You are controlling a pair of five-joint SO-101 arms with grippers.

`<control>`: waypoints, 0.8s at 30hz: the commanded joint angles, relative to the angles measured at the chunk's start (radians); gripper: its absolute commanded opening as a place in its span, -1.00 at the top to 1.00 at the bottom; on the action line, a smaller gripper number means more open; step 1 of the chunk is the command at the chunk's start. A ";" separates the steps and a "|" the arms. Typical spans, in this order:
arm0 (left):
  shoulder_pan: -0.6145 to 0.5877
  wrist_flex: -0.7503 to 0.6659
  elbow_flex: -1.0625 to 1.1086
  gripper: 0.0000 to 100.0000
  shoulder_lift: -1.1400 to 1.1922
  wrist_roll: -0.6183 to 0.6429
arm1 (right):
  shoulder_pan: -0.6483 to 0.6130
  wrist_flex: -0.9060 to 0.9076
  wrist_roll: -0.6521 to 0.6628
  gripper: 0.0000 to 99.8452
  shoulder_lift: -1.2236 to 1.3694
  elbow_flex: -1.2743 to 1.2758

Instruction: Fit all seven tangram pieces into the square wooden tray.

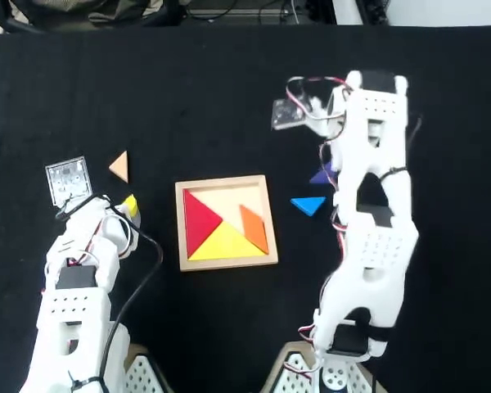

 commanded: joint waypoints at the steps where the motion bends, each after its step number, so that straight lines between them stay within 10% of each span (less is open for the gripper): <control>1: 0.010 -0.021 -0.010 0.65 -0.003 0.008 | -0.005 0.032 -0.092 0.81 -0.127 -0.044; 12: 0.010 -0.015 -0.010 0.65 -0.003 0.008 | -0.187 0.029 -0.878 0.81 -0.199 0.008; 24: 0.012 -0.015 -0.010 0.65 -0.003 0.008 | -0.374 -0.356 -1.014 0.81 -0.194 0.346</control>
